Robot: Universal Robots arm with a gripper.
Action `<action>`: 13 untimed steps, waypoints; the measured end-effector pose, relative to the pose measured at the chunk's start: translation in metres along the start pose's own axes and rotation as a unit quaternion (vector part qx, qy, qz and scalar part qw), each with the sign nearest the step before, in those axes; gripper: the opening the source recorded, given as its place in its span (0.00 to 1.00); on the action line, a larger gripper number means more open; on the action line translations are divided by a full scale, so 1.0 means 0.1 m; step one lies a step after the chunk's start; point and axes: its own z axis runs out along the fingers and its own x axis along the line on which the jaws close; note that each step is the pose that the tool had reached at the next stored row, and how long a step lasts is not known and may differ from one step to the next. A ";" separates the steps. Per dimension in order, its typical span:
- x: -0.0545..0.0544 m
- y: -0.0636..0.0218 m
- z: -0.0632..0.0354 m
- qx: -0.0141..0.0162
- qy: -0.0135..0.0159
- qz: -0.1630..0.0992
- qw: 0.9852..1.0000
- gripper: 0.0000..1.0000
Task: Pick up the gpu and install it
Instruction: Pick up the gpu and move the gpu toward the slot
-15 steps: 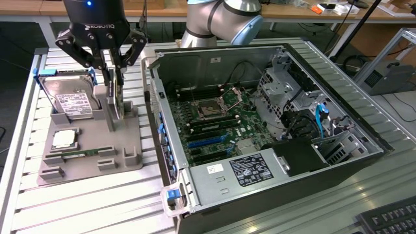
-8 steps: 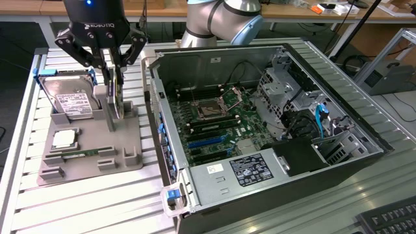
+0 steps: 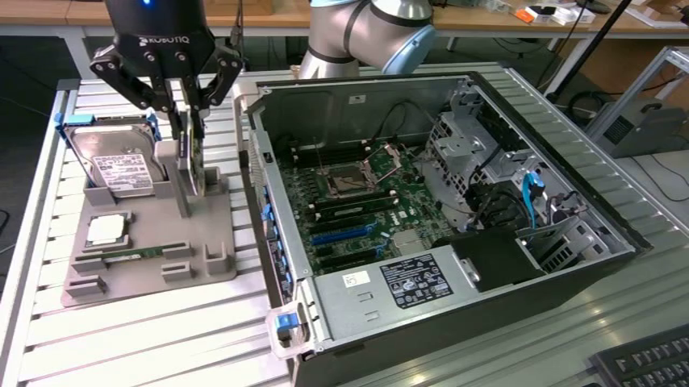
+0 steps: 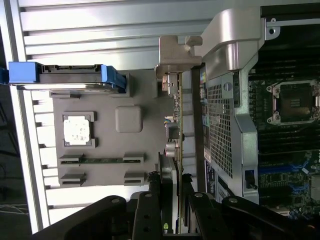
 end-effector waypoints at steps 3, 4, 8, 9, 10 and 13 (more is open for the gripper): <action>0.00 0.000 -0.007 0.000 0.000 0.000 1.000 0.27; 0.00 0.000 -0.010 0.000 0.000 0.000 1.000 0.27; 0.00 0.000 -0.018 0.000 0.000 0.000 1.000 0.27; 0.00 -0.001 -0.020 0.000 0.000 0.000 1.000 0.27; 0.00 -0.001 -0.024 0.000 0.000 0.000 1.000 0.27; 0.00 -0.001 -0.030 0.000 0.000 0.000 1.000 0.27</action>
